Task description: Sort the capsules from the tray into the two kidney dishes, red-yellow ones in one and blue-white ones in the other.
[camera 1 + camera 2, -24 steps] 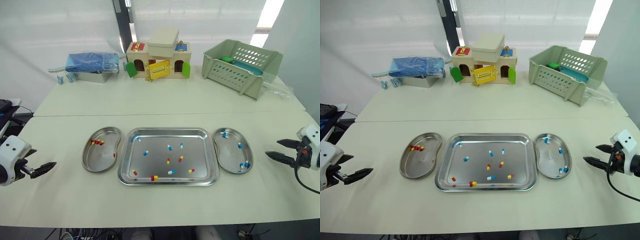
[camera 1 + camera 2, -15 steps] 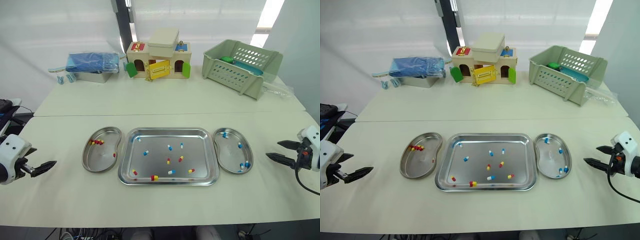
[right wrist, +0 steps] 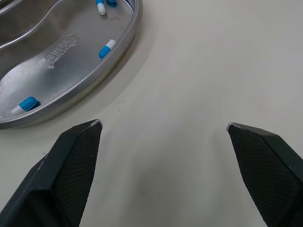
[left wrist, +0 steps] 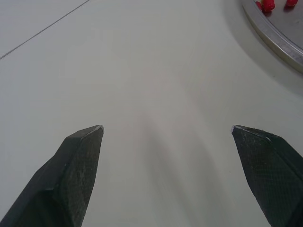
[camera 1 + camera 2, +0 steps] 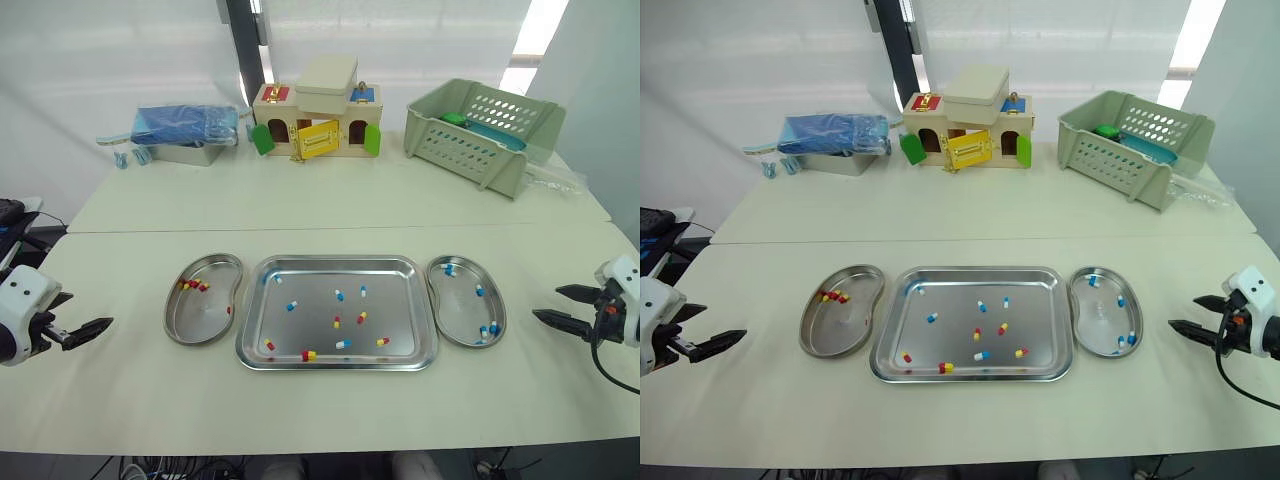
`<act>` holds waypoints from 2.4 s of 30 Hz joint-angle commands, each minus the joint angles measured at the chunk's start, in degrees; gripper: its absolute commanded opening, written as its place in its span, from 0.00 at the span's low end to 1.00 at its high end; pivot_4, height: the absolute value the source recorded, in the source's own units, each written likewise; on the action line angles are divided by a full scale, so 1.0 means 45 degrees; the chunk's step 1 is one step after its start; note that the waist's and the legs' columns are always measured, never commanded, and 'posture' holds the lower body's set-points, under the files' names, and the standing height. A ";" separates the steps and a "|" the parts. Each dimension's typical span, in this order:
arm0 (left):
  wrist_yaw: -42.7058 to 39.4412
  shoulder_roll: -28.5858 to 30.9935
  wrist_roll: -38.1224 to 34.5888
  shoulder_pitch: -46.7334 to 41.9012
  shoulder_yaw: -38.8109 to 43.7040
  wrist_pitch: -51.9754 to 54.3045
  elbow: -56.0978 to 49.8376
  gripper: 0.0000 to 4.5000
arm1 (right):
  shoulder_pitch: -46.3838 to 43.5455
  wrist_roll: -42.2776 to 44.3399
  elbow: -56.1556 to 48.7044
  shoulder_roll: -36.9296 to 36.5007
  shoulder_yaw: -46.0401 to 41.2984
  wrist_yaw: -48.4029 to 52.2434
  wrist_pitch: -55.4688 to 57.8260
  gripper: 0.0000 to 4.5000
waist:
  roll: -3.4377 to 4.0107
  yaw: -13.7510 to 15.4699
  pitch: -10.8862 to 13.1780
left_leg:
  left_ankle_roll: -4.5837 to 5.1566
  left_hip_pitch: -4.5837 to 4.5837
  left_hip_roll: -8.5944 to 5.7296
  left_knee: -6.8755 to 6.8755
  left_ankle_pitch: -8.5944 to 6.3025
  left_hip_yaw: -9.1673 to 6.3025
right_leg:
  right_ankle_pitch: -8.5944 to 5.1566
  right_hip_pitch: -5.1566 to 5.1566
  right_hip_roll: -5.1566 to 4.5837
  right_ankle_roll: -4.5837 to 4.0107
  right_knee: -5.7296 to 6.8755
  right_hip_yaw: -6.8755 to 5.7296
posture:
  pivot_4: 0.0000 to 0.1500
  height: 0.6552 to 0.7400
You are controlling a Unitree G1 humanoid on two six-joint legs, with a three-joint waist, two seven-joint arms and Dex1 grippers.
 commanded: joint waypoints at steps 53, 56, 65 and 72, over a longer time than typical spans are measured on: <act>-0.2556 0.0031 -0.2926 0.0636 -0.1594 0.4048 -0.9215 1.00 | 0.9079 0.2861 -1.0745 0.5047 -0.1301 0.2203 -0.3361 0.99 | -0.0017 0.0607 -0.0002 | 0.0004 0.0002 0.0010 -0.0006 -0.0008 0.0005 | 0.0006 0.0046 0.0001 -0.0002 -0.0068 -0.0008 | 1.00 1.00; -0.3287 0.0030 -0.2419 -0.0856 -0.2888 0.3551 -0.8624 1.00 | 0.9544 0.2518 -1.0500 0.5405 -0.0676 0.2546 -0.4282 0.99 | -0.0016 0.0569 -0.0001 | 0.0004 0.0006 0.0010 -0.0008 -0.0007 0.0006 | 0.0006 0.0043 0.0005 -0.0002 -0.0065 -0.0007 | 1.00 1.00; -0.5463 -0.0431 -0.1105 -0.4167 -0.5855 0.2524 -0.7260 1.00 | 0.9032 0.2871 -0.9527 0.6560 0.0430 0.2700 -0.6254 0.99 | -0.0018 0.0406 0.0002 | 0.0001 0.0004 0.0014 -0.0008 -0.0005 -0.0002 | 0.0006 0.0044 0.0016 -0.0002 -0.0065 -0.0013 | 1.00 1.00; -0.6424 -0.0833 -0.0356 -0.5002 -0.7017 0.1802 -0.6837 1.00 | 0.8691 0.2850 -0.8854 0.6890 0.0860 0.2526 -0.7427 0.99 | -0.0020 0.0392 0.0003 | 0.0001 0.0002 0.0013 -0.0002 -0.0005 -0.0009 | 0.0006 0.0043 0.0016 -0.0002 -0.0061 -0.0018 | 1.00 1.00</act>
